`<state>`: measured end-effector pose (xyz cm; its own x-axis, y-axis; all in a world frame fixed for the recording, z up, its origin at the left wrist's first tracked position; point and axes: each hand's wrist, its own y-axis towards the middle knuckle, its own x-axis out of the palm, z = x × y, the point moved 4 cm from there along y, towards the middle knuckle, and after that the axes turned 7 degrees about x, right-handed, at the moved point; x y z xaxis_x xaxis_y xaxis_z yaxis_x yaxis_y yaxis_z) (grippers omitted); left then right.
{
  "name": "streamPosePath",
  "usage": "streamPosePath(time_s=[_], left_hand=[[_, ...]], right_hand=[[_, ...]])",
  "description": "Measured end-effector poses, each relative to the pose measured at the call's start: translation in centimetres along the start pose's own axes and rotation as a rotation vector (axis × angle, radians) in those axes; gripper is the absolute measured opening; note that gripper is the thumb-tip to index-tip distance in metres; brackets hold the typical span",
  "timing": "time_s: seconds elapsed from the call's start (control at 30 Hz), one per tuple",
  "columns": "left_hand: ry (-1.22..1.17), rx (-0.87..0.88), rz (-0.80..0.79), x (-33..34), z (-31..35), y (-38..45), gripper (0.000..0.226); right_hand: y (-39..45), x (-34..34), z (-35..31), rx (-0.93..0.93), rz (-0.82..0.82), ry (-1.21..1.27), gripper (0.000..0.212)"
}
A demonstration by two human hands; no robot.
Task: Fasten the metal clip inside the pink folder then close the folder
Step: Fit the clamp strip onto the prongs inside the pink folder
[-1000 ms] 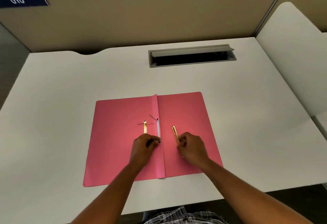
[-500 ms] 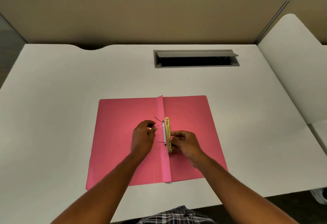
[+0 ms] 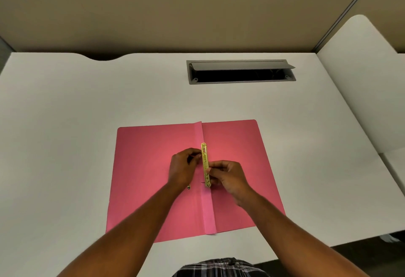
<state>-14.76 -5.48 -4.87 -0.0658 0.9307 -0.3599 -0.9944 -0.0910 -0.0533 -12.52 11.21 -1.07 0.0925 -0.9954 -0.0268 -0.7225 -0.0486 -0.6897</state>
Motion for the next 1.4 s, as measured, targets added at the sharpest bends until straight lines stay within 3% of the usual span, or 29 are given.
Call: streamPosePath(time_s=[0.73,1.27,1.4], left_hand=[[0.286,0.065,0.048,0.9,0.1,0.2,0.017],[0.281,0.058,0.030,1.0,-0.2,0.2,0.020],[0.145,0.039,-0.001,0.8,0.3,0.0,0.031]], right_hand=[[-0.3,-0.9,-0.9,-0.056,-0.021,-0.001,0.014],[0.1,-0.6,-0.1,-0.023,0.011,-0.059,0.014],[0.5,-0.7,0.3,-0.007,0.026,-0.044,0.014]])
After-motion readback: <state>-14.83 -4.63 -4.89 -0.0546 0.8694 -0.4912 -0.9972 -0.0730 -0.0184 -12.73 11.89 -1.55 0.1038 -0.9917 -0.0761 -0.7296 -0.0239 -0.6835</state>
